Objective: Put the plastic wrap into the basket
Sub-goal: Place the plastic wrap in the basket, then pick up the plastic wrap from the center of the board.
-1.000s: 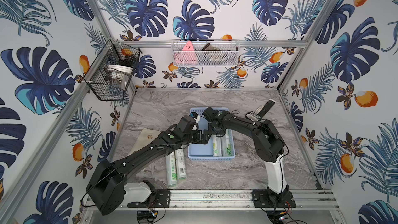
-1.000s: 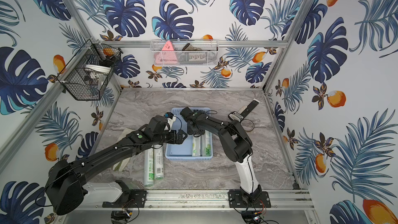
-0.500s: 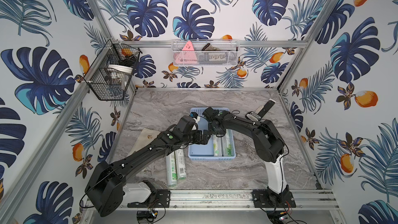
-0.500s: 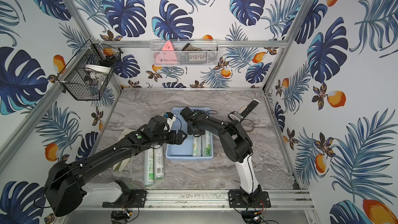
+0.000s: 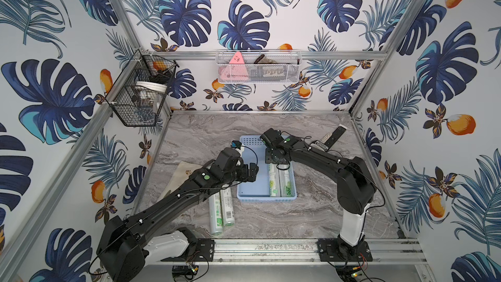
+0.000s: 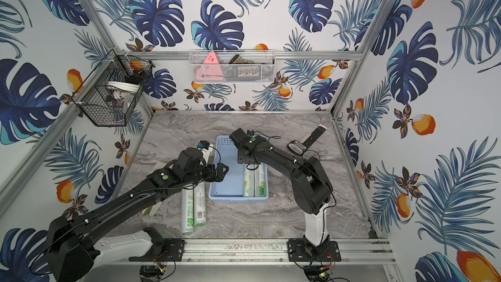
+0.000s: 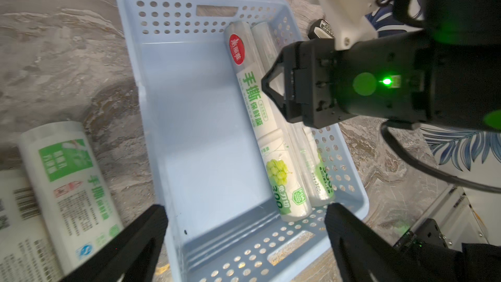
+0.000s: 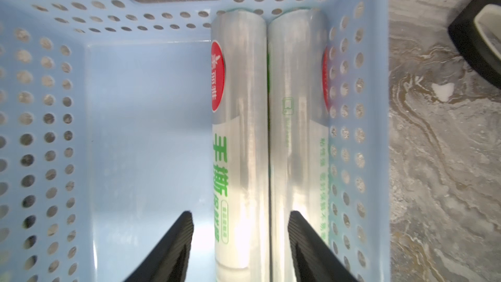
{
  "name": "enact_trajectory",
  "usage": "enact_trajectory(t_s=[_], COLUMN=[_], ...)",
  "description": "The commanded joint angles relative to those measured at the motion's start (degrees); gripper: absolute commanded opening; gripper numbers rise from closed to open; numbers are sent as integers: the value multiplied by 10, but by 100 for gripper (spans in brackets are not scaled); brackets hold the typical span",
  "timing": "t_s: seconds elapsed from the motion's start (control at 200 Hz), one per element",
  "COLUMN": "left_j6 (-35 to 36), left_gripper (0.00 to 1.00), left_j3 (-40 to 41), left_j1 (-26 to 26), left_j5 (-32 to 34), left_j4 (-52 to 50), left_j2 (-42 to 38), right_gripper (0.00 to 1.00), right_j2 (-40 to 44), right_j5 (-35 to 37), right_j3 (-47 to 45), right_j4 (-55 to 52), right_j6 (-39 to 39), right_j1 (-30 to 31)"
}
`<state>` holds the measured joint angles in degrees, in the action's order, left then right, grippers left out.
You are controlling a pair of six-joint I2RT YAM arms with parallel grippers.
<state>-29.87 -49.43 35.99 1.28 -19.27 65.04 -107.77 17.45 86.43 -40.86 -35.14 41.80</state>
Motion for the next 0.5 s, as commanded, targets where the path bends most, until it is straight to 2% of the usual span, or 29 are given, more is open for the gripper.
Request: enact_trajectory(t_s=[0.0,0.145,0.35,0.495], left_j6=[-1,-11,-32,-58], left_gripper=[99,99,94,83], left_j3=[12,36,67,67], left_j1=[0,-1,-1,-1], left_j5=[65,114,162,175], left_j4=[-31,-53,-86,-116], left_j2=[-27,-74,-113,-92], right_gripper=[60,62,77,80], right_j2=[49,137,223,234], right_j5=[-19,-85,-216,-316], right_j3=[-28,-95,-185,-207], right_j4=[45,129,246,295], right_j6=[10,35,63,57], right_j1=[3,4,4,4])
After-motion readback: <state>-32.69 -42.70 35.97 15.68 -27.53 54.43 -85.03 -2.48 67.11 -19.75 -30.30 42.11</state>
